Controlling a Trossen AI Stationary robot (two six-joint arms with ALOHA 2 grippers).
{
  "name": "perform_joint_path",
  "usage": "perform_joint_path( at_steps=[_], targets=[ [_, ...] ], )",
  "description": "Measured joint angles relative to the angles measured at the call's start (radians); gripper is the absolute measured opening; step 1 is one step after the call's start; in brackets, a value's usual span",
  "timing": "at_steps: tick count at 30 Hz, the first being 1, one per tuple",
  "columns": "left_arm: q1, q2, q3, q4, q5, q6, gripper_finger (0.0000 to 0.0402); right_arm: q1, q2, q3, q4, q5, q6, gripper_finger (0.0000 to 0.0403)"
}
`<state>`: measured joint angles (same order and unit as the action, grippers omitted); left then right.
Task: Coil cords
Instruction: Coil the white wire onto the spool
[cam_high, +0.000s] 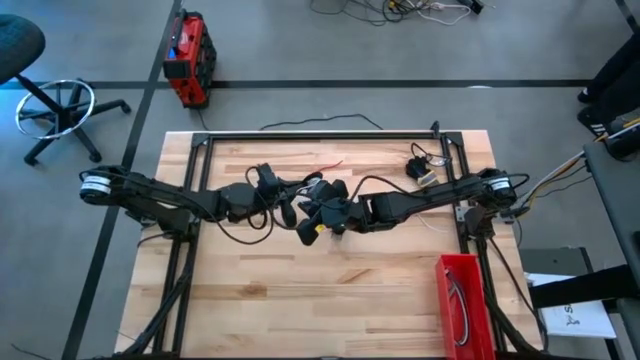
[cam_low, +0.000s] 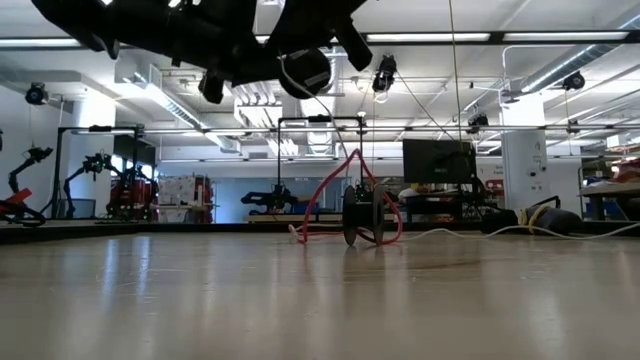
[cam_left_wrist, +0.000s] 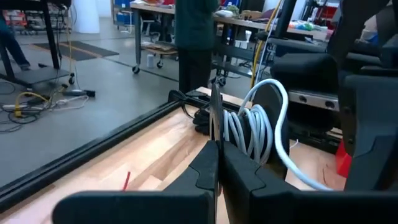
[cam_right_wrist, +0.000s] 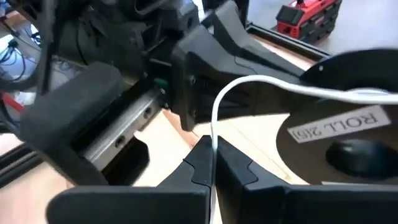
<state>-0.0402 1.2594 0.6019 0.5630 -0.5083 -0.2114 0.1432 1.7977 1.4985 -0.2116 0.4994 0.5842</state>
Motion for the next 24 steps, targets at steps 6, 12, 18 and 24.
perform_joint_path(
  at_steps=[6,12,18,24],
  targets=[
    [0.0,-0.001,0.014,-0.001,0.005,0.035,0.0,0.007,0.0,-0.004,-0.045,-0.003,0.01,0.0],
    [0.0,-0.032,0.013,0.012,0.047,0.012,0.0,0.022,0.0,-0.004,-0.179,-0.005,0.074,0.0],
    [-0.003,-0.073,0.013,0.064,0.145,0.012,0.0,0.034,0.0,-0.004,-0.277,-0.005,0.115,0.0],
    [-0.003,-0.146,0.011,0.029,0.21,0.07,0.0,0.061,-0.012,-0.004,-0.346,0.008,0.106,0.0]
  ],
)
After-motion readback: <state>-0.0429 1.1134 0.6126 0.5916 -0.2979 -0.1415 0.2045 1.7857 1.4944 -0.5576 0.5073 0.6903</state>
